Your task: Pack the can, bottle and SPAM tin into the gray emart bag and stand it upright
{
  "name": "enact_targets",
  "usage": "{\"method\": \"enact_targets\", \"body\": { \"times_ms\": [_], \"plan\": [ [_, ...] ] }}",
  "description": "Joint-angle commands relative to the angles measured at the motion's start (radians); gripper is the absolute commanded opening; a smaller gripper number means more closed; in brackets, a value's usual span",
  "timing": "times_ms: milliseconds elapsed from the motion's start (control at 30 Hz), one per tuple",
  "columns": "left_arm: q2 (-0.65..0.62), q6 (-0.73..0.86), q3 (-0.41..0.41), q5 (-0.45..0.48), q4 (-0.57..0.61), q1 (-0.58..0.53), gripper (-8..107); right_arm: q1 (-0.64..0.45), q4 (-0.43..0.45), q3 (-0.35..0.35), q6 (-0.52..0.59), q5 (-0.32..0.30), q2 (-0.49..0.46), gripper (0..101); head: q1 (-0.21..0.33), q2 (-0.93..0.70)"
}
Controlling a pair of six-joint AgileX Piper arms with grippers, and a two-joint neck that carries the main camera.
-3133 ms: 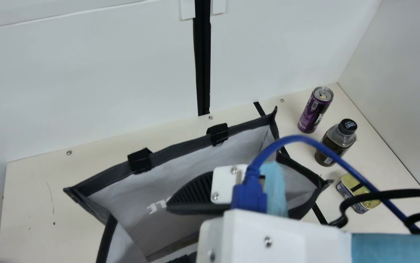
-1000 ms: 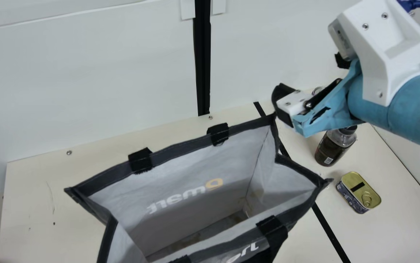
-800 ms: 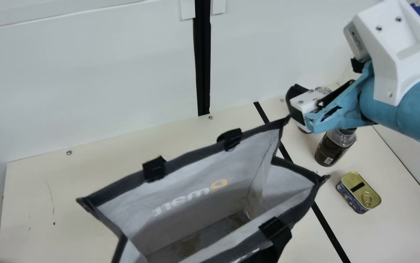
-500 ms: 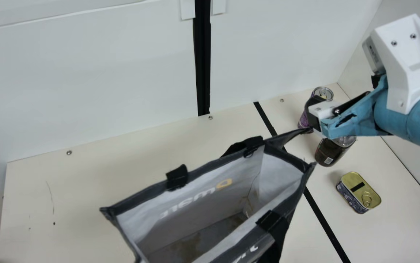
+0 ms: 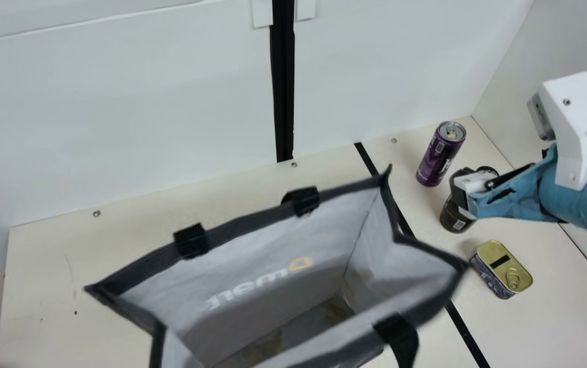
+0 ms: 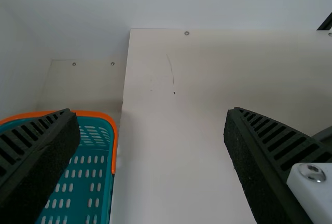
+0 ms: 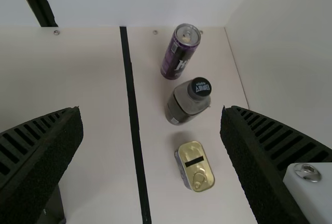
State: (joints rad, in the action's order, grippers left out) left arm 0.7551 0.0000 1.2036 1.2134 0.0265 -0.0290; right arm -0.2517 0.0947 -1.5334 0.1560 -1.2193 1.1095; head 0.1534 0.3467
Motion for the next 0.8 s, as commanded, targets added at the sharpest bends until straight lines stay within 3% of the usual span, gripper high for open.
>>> {"method": "enact_targets", "body": {
  "times_ms": [0,467,767],
  "plan": [
    [0.000,0.000,0.000,0.000,0.000,0.000,90,-0.013,-0.006,0.022,0.003,-0.001,-0.005,95,0.021,0.002],
    [0.000,0.000,0.000,0.000,0.000,0.000,90,-0.099,-0.023,0.171,0.001,-0.001,-0.046,95,0.021,0.002],
    [0.000,0.000,0.000,0.000,0.000,0.000,90,-0.109,-0.031,0.197,-0.003,0.000,-0.053,95,0.021,0.002]
  ]
}}
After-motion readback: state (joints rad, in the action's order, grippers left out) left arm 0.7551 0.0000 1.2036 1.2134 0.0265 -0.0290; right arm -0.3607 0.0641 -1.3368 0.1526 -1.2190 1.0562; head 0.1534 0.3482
